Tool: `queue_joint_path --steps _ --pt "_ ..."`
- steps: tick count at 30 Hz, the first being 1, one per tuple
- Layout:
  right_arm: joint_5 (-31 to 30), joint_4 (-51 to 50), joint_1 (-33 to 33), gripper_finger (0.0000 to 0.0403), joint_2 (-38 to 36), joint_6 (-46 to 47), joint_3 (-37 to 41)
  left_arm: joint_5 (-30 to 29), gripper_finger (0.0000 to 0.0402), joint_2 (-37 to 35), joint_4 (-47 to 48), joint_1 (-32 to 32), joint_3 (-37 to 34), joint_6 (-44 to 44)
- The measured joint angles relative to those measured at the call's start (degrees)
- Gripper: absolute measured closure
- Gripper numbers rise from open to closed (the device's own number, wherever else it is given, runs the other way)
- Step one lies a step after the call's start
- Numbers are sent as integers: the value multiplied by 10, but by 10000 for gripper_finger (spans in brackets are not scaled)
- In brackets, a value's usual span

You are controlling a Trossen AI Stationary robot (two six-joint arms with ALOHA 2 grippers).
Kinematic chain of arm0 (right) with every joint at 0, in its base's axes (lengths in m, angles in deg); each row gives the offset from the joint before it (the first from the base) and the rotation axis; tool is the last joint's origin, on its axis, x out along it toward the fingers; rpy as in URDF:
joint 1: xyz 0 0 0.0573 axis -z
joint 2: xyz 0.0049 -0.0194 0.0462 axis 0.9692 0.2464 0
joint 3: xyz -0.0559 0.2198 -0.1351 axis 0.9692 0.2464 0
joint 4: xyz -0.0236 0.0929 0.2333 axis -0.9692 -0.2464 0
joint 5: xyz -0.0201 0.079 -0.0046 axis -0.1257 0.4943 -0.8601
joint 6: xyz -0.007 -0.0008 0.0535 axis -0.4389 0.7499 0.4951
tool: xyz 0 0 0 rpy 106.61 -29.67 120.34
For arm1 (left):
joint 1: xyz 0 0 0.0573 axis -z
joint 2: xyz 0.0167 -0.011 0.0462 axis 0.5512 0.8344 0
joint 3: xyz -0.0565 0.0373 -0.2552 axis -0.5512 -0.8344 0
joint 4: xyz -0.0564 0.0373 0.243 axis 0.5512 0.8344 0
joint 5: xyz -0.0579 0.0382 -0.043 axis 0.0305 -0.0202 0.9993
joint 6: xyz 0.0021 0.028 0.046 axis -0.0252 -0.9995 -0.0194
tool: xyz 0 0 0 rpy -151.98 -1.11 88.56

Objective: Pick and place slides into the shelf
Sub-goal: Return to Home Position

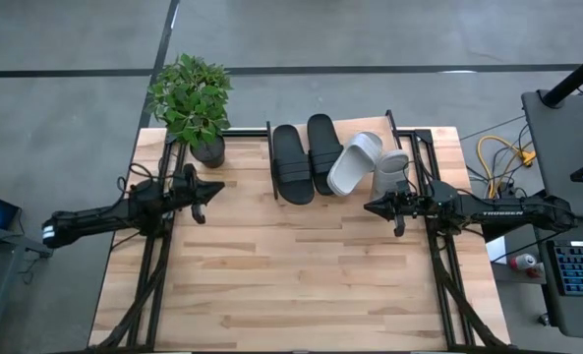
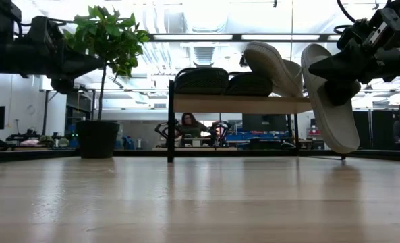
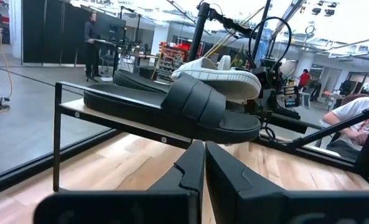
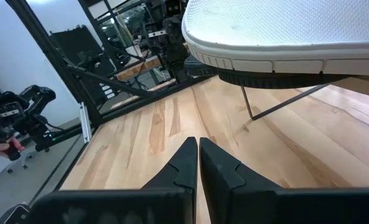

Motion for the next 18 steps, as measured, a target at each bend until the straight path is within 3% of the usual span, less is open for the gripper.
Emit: queue_joint_path --steps 18 --pt "0 0 0 394 0 -1 0 0 402 -25 15 0 -9 4"
